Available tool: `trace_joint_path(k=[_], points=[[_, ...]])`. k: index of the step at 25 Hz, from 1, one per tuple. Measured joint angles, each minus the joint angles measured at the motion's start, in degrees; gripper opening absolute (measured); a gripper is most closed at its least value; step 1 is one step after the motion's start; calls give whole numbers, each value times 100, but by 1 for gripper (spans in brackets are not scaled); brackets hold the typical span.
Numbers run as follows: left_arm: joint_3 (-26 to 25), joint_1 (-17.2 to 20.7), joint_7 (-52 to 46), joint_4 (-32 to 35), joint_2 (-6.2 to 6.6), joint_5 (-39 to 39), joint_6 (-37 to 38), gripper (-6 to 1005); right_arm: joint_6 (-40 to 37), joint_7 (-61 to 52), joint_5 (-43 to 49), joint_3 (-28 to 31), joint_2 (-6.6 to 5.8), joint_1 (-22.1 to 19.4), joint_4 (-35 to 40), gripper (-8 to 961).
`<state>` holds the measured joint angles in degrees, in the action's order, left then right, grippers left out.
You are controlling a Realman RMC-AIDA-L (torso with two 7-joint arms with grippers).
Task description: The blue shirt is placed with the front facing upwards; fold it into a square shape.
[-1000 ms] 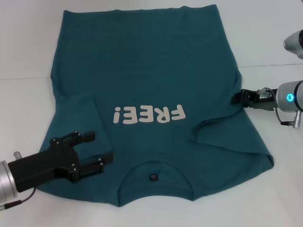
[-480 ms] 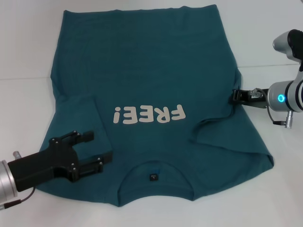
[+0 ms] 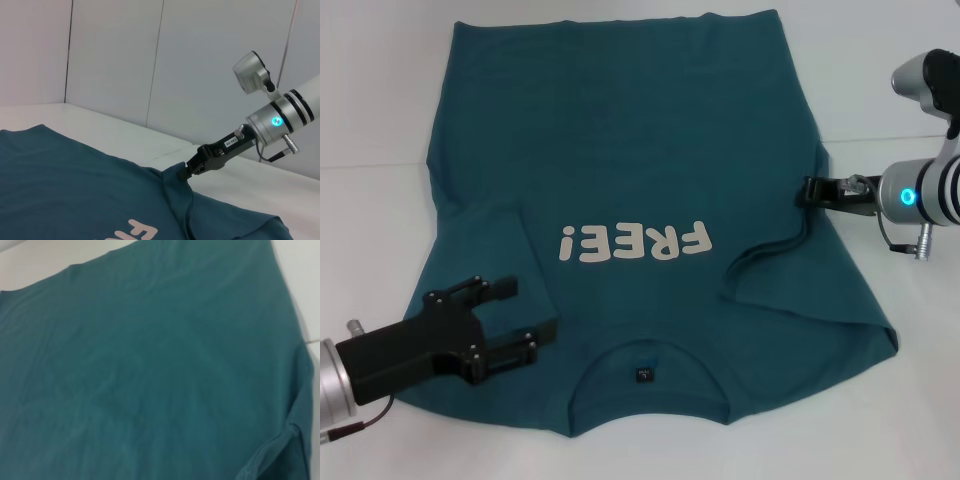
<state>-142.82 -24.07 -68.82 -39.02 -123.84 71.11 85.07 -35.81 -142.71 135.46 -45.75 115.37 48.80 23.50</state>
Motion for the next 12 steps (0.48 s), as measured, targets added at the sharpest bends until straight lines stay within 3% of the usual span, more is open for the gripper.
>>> trace_joint_path(k=[12], points=[[-9,22,9,0,4,0,1,827,52,66,-2,26,57,288,84,21]])
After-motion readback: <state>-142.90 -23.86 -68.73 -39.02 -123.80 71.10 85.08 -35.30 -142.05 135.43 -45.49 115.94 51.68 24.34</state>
